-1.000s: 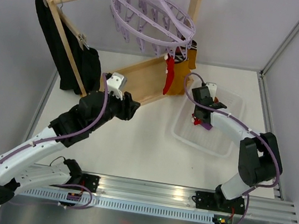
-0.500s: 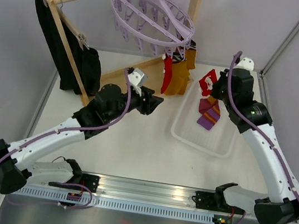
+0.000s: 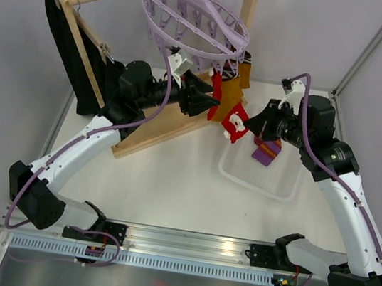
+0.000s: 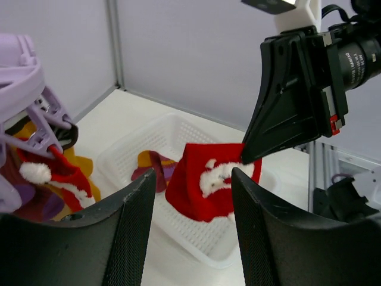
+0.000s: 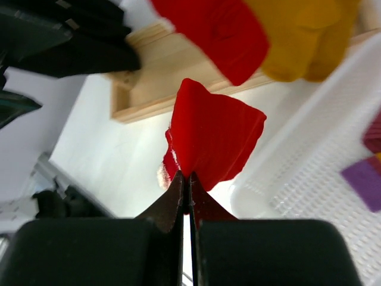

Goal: Clip the socks to the hanger
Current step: Pick up the sock from the bin.

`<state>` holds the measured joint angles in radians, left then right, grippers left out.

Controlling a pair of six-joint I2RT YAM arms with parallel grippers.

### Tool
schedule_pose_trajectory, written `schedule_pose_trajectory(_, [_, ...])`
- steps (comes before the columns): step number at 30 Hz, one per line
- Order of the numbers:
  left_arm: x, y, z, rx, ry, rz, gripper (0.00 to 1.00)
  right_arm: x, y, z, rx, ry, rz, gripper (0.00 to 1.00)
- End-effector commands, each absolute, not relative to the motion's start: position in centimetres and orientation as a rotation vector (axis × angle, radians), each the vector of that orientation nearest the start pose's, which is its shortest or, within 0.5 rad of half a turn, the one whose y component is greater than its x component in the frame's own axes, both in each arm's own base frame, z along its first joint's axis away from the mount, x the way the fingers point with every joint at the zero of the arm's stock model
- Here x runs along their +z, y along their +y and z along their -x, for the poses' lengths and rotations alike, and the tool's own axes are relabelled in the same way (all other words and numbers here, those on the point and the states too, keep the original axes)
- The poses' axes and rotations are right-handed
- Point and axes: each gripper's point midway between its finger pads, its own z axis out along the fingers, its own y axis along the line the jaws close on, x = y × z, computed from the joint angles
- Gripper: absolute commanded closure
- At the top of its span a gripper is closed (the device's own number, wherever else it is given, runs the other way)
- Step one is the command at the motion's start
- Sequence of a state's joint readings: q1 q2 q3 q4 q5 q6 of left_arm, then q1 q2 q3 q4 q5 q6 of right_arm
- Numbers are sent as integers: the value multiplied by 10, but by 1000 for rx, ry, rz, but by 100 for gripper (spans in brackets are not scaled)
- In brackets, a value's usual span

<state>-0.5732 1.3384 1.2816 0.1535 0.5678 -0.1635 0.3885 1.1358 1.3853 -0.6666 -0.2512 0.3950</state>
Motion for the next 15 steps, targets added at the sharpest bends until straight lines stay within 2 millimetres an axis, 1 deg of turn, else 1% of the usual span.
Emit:
schedule_pose_trajectory(1, [398,-323,-281,-1155,1312,-999,41,360,208,-252,990,1979,329,100])
schedule_pose_trajectory(2, [395,-323,-271,-1207,1314,-1041,41,362,211,-249,1018,1969,348,100])
schedule_pose_trajectory(4, [391,-322,-267,-1226,1321,-1063,41,362,215,-244,1058,1968,373,100])
schedule_pose_trajectory(5, [384,-322,-264,-1236,1343,-1066,41,363,217,-242,1073,1962,382,100])
schedule_pose_trajectory(9, [370,-320,-257,-1274,1376,-1079,41,372,223,-237,1133,1929,406,100])
schedule_pose_trajectory(10, [368,-321,-254,-1295,1383,-1079,41,374,224,-236,1144,1925,410,100])
schedule_pose_trajectory(11, [362,-320,-248,-1331,1387,-1096,41,374,225,-236,1150,1924,414,100])
schedule_pose_trajectory(12, [362,-321,-245,-1346,1378,-1101,41,376,225,-236,1151,1919,416,100])
schedule_pose_trajectory(15, [354,-319,-247,-1331,1405,-1088,41,377,226,-238,1155,1920,421,100])
